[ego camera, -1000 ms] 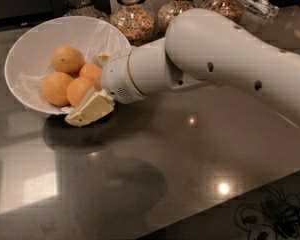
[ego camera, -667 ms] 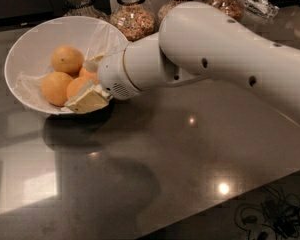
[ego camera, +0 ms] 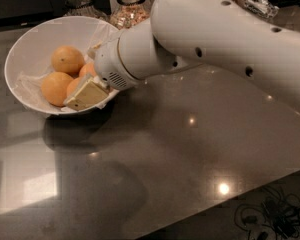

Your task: Pick orange from white bowl

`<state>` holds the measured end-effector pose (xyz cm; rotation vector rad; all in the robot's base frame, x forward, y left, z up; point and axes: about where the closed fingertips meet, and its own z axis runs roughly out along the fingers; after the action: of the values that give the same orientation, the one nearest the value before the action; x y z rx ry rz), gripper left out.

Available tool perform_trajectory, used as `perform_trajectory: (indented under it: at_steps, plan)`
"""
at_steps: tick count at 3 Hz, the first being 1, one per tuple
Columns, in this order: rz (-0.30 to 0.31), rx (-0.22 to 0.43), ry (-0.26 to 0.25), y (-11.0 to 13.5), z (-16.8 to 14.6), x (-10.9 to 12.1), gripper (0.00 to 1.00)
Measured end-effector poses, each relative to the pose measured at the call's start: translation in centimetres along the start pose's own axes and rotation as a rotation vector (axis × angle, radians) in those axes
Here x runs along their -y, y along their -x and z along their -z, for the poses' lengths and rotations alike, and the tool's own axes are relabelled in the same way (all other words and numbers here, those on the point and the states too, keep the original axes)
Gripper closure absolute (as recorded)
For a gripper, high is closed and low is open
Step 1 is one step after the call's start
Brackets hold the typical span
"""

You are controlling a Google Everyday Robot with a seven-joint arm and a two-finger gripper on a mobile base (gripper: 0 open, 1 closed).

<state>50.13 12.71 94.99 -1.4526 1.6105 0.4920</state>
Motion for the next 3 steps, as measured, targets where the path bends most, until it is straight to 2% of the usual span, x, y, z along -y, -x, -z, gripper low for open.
perform_trajectory:
  at_steps: [1, 2, 3]
  plan:
    - [0.000, 0.000, 0.000, 0.0, 0.0, 0.0, 0.16]
    - [-0.001, 0.000, 0.011, 0.3, -0.3, 0.1, 0.16]
    - [-0.019, -0.001, 0.023, 0.2, -1.1, 0.6, 0.23]
